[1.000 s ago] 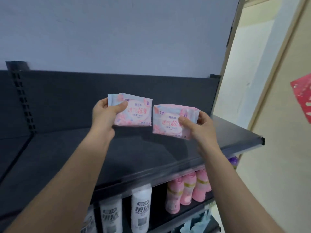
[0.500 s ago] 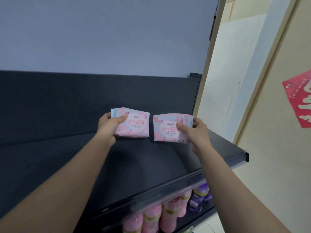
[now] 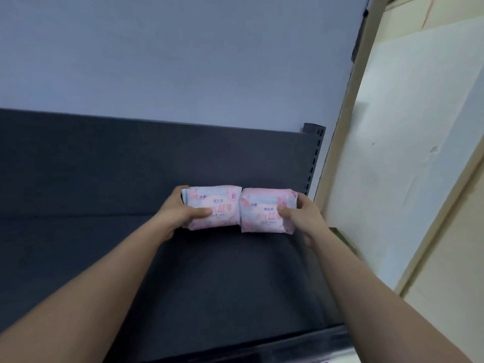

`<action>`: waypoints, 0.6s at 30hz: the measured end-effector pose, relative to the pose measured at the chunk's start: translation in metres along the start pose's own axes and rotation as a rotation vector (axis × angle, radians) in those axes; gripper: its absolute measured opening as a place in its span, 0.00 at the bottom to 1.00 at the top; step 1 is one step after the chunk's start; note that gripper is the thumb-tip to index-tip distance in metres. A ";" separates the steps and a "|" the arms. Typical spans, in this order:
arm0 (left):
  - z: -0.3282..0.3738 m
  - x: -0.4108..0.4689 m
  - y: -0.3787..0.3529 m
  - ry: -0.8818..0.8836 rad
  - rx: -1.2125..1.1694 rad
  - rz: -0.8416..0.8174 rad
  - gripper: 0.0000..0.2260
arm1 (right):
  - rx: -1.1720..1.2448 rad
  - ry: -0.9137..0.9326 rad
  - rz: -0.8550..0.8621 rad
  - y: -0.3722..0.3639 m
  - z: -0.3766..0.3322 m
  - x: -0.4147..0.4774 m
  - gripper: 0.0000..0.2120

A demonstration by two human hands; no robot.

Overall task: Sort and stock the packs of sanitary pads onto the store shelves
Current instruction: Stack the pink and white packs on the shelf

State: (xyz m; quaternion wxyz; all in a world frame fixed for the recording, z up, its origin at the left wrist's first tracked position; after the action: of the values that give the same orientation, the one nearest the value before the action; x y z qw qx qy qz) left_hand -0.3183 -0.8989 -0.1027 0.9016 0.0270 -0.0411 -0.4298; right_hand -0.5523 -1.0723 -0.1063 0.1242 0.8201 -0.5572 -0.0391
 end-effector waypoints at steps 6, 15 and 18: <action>-0.002 0.010 -0.016 -0.072 0.171 0.098 0.35 | 0.016 -0.035 -0.077 0.003 0.011 0.031 0.21; -0.002 0.010 -0.013 -0.080 0.321 0.178 0.28 | -0.034 0.039 -0.129 -0.001 0.008 0.044 0.19; -0.001 0.007 -0.015 -0.090 0.369 0.209 0.28 | -0.166 0.079 -0.055 0.002 0.005 0.040 0.23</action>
State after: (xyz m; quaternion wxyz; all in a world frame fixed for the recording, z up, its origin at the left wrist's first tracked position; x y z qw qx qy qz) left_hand -0.3258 -0.9141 -0.1045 0.9183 0.1678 -0.1620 -0.3199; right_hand -0.5397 -1.1102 -0.1074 0.2127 0.8229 -0.5239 -0.0561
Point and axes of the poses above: each hand's wrist, its own x-axis towards the middle knuckle, its own y-axis out of the back of the hand, z = x × y, the point moved 6 cm from there along x, towards the middle knuckle, and after that the axes turned 3 degrees about -x, right-handed, at the moved point
